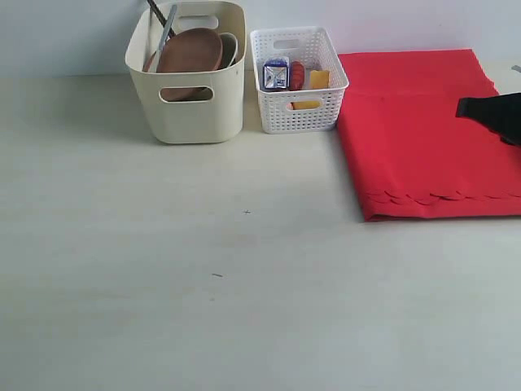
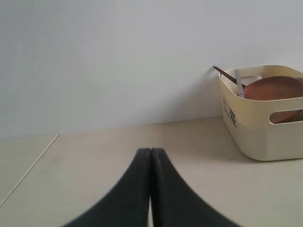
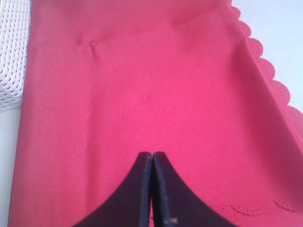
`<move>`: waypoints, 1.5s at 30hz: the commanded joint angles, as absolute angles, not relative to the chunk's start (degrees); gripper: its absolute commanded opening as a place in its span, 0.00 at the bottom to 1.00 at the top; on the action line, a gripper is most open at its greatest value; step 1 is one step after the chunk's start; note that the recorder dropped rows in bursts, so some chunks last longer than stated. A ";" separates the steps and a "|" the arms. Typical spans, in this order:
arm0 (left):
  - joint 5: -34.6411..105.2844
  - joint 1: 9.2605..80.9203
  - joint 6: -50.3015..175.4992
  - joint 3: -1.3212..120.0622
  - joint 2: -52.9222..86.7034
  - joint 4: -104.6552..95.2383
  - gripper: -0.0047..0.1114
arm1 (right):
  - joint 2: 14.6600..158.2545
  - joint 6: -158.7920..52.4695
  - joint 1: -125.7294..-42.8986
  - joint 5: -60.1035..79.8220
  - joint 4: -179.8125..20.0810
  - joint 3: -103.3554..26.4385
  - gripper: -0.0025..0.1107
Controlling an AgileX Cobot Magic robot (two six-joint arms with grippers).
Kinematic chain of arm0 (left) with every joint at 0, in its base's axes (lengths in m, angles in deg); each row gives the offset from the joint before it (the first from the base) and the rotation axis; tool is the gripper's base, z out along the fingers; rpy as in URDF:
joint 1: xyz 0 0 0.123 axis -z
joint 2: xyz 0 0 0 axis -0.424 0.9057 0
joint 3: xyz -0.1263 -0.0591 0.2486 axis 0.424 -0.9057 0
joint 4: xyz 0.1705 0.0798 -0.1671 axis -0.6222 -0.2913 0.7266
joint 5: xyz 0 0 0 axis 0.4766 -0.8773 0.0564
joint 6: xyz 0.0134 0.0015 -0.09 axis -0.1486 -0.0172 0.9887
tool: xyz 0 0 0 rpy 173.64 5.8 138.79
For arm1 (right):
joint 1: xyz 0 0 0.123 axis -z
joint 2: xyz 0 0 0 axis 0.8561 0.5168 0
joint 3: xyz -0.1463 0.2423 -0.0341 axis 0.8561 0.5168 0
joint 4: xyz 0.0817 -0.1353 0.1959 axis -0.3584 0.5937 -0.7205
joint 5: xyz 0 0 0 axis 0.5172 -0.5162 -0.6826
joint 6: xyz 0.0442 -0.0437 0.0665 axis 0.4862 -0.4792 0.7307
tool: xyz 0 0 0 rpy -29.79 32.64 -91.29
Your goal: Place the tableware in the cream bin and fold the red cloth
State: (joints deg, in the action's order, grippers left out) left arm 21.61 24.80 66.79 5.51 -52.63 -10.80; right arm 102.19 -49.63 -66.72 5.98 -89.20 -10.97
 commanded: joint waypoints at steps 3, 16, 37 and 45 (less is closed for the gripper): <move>28.05 22.26 70.07 0.38 -52.92 -9.28 0.05 | 101.81 -49.45 -66.56 5.41 -89.29 -10.89 0.02; 29.88 19.38 70.26 -1.32 -52.92 -5.57 0.05 | 101.81 -49.45 -66.56 5.41 -89.29 -10.89 0.02; 26.45 17.69 70.14 -1.32 -52.92 -5.33 0.05 | 101.81 -49.45 -66.56 4.00 -89.36 -11.11 0.02; 26.45 17.69 70.14 -1.32 -52.92 -5.33 0.05 | 101.81 -49.45 -66.56 3.88 -89.06 -11.09 0.02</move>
